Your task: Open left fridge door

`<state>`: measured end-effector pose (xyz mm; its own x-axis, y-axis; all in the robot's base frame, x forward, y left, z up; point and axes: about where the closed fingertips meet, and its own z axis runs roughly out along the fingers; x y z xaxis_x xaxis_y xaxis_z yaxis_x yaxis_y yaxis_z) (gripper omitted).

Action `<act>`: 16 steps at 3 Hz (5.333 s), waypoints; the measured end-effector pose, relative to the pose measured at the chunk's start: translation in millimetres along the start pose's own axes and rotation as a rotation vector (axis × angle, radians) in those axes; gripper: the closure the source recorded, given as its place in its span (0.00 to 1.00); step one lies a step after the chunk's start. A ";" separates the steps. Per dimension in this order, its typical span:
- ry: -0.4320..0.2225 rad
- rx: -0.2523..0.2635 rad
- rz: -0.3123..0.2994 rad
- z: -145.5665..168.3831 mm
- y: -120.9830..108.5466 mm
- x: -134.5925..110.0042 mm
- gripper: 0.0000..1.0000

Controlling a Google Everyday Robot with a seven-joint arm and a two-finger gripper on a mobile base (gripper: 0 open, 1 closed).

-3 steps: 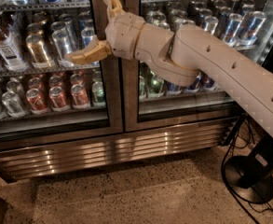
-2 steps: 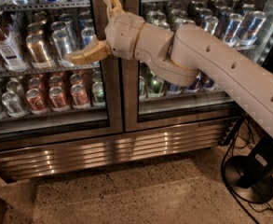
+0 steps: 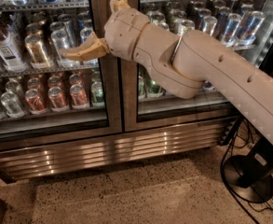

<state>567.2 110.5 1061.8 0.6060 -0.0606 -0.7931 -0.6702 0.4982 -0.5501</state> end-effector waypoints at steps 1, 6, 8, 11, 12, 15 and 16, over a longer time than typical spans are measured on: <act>-0.002 -0.056 0.047 23.3 3.4 15.7 0.00; 0.282 0.108 -0.170 23.9 -14.8 45.0 0.00; 0.221 0.071 -0.102 40.6 -16.7 37.0 0.00; 0.255 0.093 -0.143 29.5 -17.6 30.5 0.00; 0.209 0.076 -0.086 20.4 -17.1 23.8 0.00; 0.109 0.065 0.031 26.7 -8.3 37.5 0.00; 0.109 0.065 0.030 26.8 -8.4 37.2 0.00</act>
Offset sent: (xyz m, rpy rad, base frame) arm 0.0126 0.0186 -0.0049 -0.0082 0.0330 0.0514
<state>606.8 127.2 1043.9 0.5336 -0.1370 -0.8346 -0.6558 0.5561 -0.5106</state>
